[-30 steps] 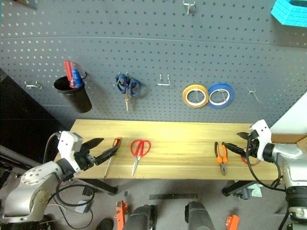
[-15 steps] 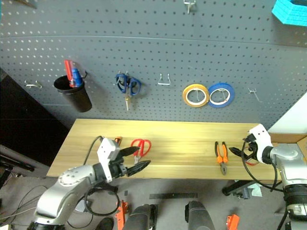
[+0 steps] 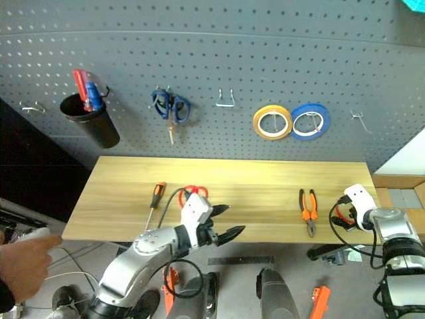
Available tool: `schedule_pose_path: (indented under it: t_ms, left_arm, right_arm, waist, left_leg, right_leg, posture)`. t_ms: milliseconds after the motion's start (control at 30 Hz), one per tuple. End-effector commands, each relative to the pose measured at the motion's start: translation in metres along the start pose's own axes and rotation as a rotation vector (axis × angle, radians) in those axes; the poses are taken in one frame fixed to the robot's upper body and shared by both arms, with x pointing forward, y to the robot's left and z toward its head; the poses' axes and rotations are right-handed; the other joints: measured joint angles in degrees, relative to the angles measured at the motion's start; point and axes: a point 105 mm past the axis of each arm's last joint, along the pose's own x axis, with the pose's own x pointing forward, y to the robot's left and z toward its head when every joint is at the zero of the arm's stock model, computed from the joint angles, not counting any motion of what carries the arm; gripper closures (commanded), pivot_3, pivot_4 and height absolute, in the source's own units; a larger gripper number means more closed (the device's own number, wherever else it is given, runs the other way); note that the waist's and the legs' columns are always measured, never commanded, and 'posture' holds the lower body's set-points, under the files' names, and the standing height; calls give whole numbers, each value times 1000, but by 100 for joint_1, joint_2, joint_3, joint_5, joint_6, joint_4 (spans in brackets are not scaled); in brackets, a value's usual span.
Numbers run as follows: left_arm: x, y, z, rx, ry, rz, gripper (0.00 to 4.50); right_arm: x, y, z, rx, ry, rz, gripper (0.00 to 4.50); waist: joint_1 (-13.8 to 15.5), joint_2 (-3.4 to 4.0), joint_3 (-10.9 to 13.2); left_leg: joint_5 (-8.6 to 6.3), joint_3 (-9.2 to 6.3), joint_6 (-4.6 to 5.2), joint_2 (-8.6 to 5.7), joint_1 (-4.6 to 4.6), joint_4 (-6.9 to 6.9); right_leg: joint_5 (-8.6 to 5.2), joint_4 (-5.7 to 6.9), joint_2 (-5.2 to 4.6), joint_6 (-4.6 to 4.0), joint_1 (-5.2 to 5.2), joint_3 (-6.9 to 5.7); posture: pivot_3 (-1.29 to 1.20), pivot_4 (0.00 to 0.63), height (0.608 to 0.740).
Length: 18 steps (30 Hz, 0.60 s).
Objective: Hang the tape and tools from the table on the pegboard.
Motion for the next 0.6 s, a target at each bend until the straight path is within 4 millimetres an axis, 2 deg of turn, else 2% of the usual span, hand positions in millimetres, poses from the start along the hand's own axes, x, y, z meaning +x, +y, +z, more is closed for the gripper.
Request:
schedule_pose_path:
  t_ms: [33,267,400,600]
  left_arm:
    - [13,-33,24,62,-75,-155,353]
    - [23,-48,24,87,-39,-206,353]
    - [21,-41,28,62,-48,-169,324]
    - [18,-38,31,66,-44,-168,324]
  right_arm:
    - [2,-1,3,-15,-5,0,0]
    - [9,6,-3,21,31,27,0]
    - [11,13,-4,35,36,66,896]
    - [12,14,-10,58,80,60,3032]
  waist:
    - [-3,-1,23]
    - [-28,-38,98]
    - [-29,-52,106]
    - [-13,-66,114]
  left_leg:
    - [0,1,0,0,-1,-1]
    - [-1,25,0,4,3,-5]
    - [-1,31,0,4,5,-2]
    - [-1,53,0,-1,7,2]
  right_leg:
    - [0,-2,0,0,0,0]
    - [3,-1,5,7,-9,50]
    - [5,-2,5,10,-9,61]
    - [3,-10,5,7,-9,82]
  posture:
    - [-44,333,740]
    - [-40,342,740]
    - [-37,343,740]
    - [-37,343,740]
